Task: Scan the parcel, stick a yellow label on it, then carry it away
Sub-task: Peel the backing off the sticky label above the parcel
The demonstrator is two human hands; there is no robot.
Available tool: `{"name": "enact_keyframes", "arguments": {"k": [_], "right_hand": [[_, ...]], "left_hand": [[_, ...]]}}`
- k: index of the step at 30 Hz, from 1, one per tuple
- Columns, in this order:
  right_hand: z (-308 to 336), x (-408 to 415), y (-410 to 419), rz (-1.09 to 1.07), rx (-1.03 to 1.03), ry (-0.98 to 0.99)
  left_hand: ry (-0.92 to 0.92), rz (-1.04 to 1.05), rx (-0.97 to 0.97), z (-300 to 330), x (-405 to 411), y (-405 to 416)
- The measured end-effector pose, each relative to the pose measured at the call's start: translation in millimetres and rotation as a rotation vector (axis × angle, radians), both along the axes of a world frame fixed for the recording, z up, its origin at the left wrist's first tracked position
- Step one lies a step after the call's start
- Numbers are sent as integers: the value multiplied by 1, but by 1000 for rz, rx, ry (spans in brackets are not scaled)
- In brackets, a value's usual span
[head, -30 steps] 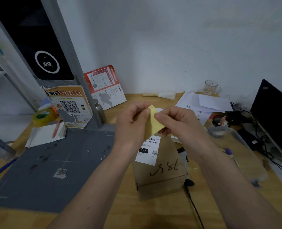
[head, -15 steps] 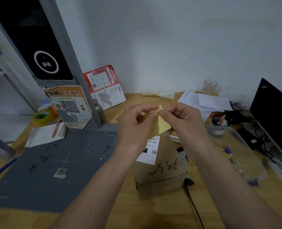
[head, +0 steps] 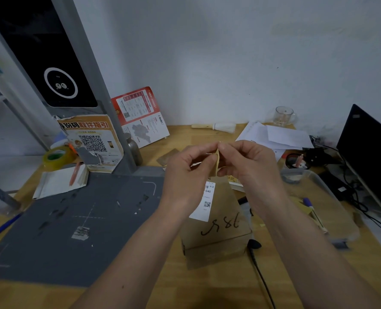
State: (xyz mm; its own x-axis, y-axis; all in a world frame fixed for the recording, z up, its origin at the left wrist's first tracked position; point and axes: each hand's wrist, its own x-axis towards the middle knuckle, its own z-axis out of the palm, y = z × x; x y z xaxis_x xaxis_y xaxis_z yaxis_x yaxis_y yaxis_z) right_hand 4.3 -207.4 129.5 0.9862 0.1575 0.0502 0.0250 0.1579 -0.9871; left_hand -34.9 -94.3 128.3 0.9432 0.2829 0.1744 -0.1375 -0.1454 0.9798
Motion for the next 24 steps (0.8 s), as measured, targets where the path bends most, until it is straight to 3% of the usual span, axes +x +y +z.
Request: {"name": "enact_keyframes", "arguments": {"k": [12,24], "right_hand": [[1,-1,-3,59,92,55],[0,-4,-2,-16,20,-97]], "left_hand": [[-17,11,-11,1,-3,-1],[34,-5,-95,5,-6,-2]]}}
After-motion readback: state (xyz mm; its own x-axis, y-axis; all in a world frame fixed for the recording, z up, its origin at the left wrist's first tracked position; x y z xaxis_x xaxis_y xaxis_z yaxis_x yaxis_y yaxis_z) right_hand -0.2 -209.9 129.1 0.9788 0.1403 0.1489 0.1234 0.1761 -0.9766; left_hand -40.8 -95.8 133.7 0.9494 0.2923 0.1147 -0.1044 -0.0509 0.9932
